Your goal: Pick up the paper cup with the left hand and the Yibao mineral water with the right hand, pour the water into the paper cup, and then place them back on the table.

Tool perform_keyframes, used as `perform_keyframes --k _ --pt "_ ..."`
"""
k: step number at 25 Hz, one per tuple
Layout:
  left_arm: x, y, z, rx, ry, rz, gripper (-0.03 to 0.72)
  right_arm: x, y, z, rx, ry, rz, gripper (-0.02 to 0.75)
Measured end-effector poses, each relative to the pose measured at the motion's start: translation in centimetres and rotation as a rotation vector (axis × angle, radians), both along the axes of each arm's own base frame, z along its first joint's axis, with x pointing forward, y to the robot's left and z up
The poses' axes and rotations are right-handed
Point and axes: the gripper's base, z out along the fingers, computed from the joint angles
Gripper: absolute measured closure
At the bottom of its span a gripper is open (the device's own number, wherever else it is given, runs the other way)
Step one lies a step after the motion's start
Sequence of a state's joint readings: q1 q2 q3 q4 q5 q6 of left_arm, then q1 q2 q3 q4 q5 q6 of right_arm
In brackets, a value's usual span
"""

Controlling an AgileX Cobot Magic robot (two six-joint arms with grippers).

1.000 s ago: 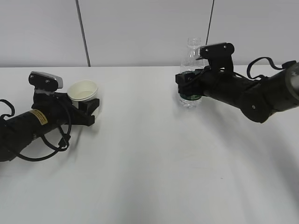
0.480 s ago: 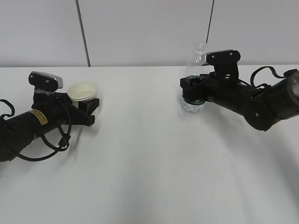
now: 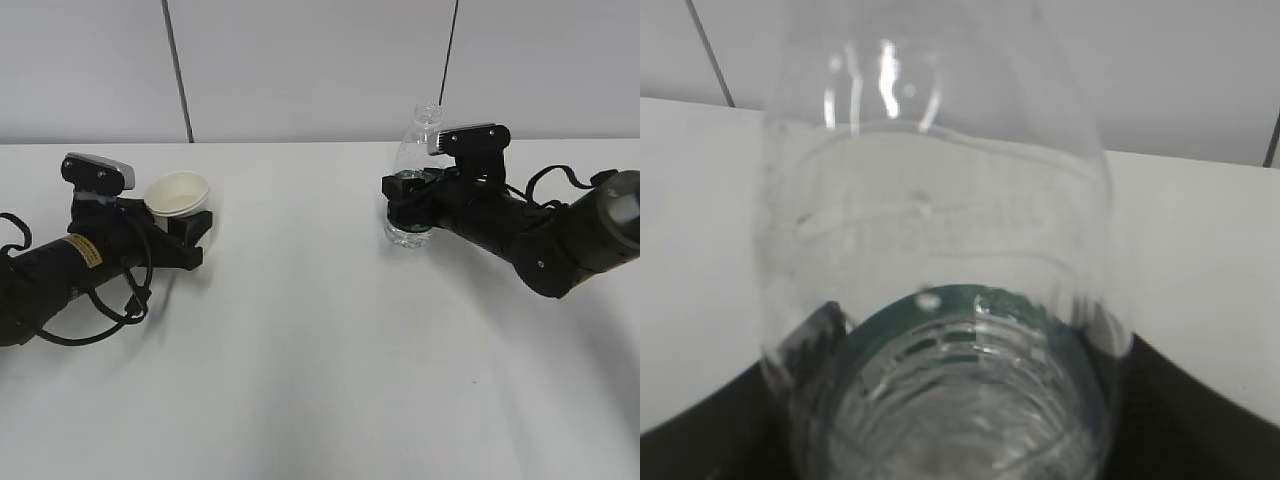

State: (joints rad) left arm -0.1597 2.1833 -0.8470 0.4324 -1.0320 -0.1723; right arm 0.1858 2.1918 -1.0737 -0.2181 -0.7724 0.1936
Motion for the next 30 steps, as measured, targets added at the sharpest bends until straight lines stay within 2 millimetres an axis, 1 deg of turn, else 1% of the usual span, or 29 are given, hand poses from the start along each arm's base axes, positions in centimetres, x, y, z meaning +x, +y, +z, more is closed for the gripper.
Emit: perform_keyframes --k 19,22,27,29,30 --pt "0.0 0.0 0.0 0.0 0.0 0.0 0.247 0.01 0.02 -0.08 0.001 -0.006 0.002 0.248" --pt "0.01 0.03 -0.01 0.0 0.002 0.003 0.216 -0.01 0.07 -0.09 -0.003 -0.007 0.009 0.247" --pt "0.17 0.33 -0.06 -0.007 0.012 0.045 0.13 -0.04 0.16 -0.14 -0.009 -0.009 0.022 0.239" --pt "0.22 0.42 -0.07 -0.009 0.014 0.057 0.106 -0.07 0.24 -0.14 -0.015 -0.012 0.034 0.203" --pt "0.22 0.44 -0.07 -0.01 0.014 0.06 0.099 -0.07 0.24 -0.14 -0.015 -0.012 0.034 0.203"
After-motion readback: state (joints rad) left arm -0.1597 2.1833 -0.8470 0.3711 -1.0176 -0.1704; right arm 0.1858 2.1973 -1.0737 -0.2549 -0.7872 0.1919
